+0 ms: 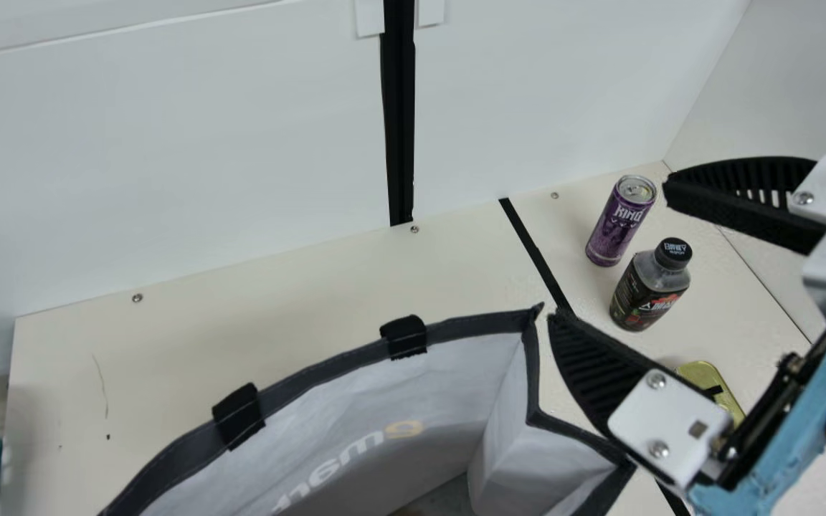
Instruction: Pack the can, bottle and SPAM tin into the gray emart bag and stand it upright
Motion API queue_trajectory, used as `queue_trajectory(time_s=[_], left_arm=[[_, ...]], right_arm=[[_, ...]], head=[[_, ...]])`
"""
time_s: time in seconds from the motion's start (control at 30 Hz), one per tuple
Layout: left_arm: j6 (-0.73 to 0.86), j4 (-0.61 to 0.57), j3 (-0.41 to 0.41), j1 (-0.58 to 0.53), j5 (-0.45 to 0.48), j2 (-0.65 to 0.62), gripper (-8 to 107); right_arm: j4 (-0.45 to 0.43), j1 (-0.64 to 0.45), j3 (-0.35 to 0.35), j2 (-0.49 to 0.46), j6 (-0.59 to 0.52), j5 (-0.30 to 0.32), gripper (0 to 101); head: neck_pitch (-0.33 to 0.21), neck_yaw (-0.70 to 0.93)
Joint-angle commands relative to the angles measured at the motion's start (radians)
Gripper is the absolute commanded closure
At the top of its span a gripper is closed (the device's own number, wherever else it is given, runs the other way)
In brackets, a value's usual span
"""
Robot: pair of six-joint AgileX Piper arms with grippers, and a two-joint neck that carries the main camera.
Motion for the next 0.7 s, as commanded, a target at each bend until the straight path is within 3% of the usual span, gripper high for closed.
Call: queue_trajectory(time_s=[0.0,0.67], left_arm=[[0.000,0.000,0.000,0.000,0.000,0.000,9],[0.000,0.000,0.000,0.000,0.000,0.000,9]], right_arm=[[0.003,-0.035,0.003,0.006,0.006,0.000,6],[0.150,-0.406,0.049,0.076,-0.061,0.000,6]], head=[[-0.023,-0.001],[-0.023,-0.001]])
